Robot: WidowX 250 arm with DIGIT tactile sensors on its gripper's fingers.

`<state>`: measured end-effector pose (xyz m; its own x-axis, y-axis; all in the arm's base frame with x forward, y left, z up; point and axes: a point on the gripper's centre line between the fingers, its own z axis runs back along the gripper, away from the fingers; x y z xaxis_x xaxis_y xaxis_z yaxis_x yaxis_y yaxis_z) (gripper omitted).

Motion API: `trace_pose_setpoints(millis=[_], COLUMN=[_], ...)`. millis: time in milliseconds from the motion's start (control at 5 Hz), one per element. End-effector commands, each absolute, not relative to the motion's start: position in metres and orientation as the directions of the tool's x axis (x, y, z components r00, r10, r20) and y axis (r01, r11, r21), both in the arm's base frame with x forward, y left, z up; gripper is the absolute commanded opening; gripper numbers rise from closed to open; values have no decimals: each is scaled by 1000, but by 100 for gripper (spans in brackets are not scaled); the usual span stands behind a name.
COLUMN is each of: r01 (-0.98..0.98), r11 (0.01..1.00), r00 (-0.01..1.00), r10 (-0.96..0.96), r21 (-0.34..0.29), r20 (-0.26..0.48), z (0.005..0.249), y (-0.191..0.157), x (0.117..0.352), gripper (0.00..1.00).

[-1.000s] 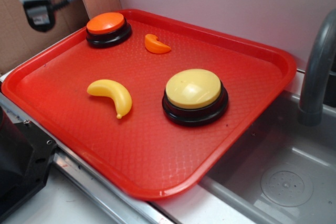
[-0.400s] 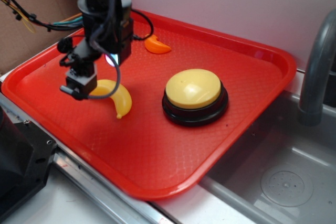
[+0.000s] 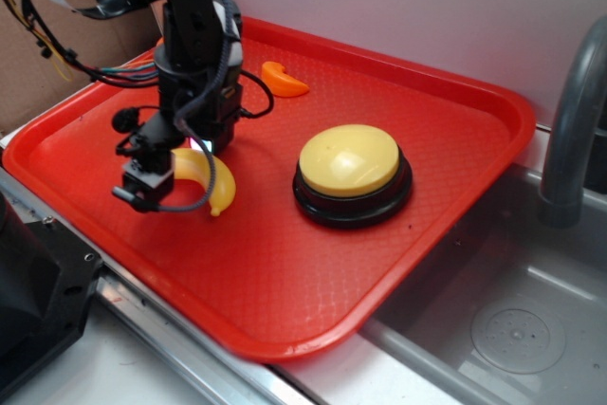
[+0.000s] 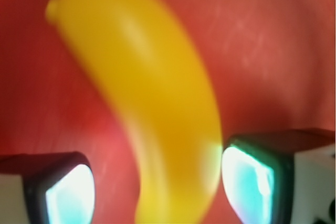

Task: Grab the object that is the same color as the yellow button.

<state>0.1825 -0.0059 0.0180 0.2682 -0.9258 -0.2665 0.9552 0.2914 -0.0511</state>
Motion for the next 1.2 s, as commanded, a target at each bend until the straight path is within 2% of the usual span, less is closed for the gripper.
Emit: trace_pose_setpoints(millis=[0, 200, 400, 600, 800, 1000], r01=[942, 907, 775, 584, 367, 132], r11=[334, 418, 628, 800, 918, 982], r00=[320, 408, 632, 803, 925, 990], r10=[-926, -902, -773, -594, -378, -137], r21=[-42, -50, 74, 141, 148, 137], r20=[-200, -144, -57, 51, 49, 30], z=[18, 28, 77, 125, 170, 187], y=[-9, -8, 14, 52, 49, 31], x=[177, 177, 169, 157, 152, 145], gripper=[0, 0, 0, 0, 0, 0])
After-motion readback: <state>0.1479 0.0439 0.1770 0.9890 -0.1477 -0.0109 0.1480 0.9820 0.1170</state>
